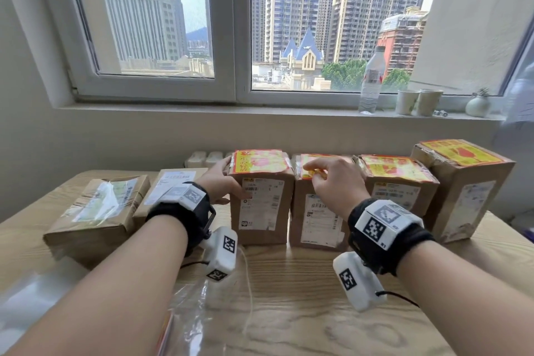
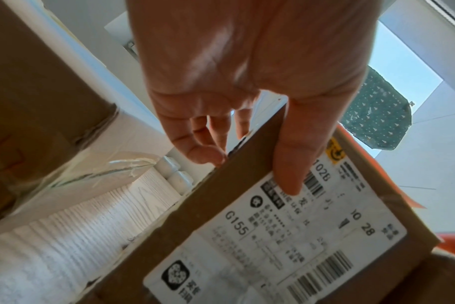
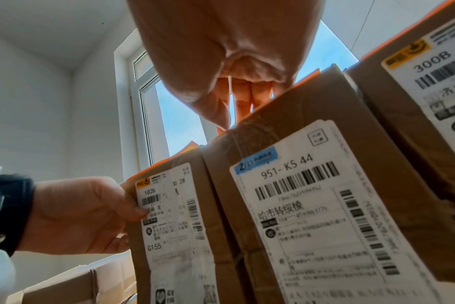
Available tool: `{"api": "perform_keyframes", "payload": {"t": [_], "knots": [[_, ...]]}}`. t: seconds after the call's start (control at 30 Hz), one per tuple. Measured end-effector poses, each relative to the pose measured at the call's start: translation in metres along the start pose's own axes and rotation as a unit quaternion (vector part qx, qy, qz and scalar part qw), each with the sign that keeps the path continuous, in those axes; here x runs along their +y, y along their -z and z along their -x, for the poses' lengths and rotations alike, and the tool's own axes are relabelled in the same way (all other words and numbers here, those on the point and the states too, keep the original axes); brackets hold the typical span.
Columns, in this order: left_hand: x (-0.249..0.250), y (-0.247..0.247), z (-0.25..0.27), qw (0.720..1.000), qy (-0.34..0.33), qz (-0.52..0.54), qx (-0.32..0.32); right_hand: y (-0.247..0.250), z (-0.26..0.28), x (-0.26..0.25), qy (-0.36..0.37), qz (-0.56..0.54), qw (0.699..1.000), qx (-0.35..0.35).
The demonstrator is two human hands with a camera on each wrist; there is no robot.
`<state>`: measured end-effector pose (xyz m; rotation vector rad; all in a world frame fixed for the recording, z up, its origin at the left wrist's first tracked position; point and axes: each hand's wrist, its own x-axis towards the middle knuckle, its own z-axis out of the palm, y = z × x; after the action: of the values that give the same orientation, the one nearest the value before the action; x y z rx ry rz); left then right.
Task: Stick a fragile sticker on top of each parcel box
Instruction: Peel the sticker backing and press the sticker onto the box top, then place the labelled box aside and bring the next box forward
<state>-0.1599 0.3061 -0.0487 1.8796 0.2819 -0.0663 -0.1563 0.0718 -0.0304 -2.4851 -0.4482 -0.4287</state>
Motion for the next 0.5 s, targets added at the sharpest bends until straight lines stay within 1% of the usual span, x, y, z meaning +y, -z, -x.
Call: {"api": "perform_keyframes", "payload": {"t": [0.07,0.17,0.3,0.37,0.5], "knots": [[0.001,0.002,0.006,1.000,0.000,-0.015,0.007,0.001,0.002,-0.004,0.001,-0.010,1.000,0.002],[0.004,0.007,0.017,1.000,0.002,-0.013,0.014,0.002,0.006,-0.015,0.025,-0.048,0.998,0.016],[0.007,0.025,0.035,0.999,-0.014,-0.004,0.048,0.002,0.013,-0.042,0.058,-0.099,0.991,0.062],[0.003,0.040,0.042,0.996,-0.026,-0.001,0.084,-0.002,0.017,-0.057,0.067,-0.126,0.987,0.068],[-0.020,0.077,0.053,0.985,-0.013,0.005,0.173,-0.027,0.024,-0.089,0.092,-0.162,0.982,0.015]]}}
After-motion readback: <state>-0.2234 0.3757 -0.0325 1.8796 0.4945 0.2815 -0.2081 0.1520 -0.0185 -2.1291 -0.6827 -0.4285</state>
